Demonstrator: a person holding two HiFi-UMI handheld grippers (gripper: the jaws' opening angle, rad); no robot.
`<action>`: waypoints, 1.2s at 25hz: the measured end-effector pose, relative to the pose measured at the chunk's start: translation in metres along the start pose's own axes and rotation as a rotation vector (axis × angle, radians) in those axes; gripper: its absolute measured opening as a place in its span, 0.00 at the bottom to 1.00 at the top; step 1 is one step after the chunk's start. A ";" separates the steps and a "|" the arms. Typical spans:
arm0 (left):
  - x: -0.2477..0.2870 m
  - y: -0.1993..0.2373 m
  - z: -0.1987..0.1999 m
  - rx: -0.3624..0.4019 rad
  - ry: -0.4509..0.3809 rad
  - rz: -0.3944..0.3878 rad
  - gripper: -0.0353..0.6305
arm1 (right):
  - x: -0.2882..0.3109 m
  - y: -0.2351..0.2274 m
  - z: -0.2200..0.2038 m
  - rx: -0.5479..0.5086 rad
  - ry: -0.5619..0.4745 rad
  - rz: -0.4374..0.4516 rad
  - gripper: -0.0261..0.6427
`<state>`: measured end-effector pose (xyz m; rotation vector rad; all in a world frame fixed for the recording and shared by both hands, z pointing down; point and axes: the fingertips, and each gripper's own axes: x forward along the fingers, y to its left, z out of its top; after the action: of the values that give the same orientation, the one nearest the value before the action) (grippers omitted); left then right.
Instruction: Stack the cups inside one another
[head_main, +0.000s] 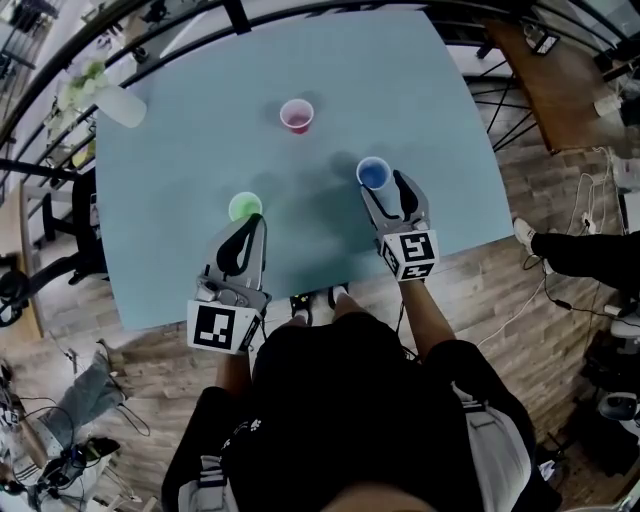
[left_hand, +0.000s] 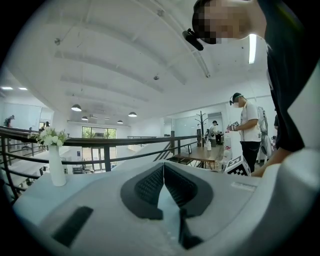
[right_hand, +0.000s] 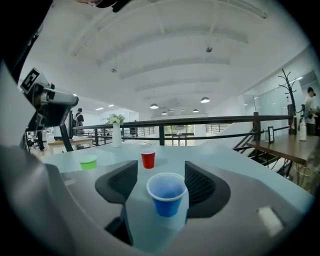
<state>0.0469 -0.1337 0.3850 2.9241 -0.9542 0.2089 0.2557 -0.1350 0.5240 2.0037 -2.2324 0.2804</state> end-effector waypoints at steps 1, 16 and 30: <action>0.000 0.000 0.000 -0.001 0.003 0.005 0.04 | 0.003 -0.001 -0.004 0.001 0.011 0.001 0.48; -0.010 0.016 -0.005 0.027 0.043 0.086 0.04 | 0.042 -0.007 -0.041 -0.025 0.117 0.016 0.65; -0.019 0.018 -0.008 0.029 0.053 0.119 0.04 | 0.041 -0.002 -0.039 -0.052 0.108 0.046 0.56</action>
<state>0.0200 -0.1365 0.3906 2.8738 -1.1278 0.3075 0.2525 -0.1663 0.5707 1.8670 -2.1993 0.3238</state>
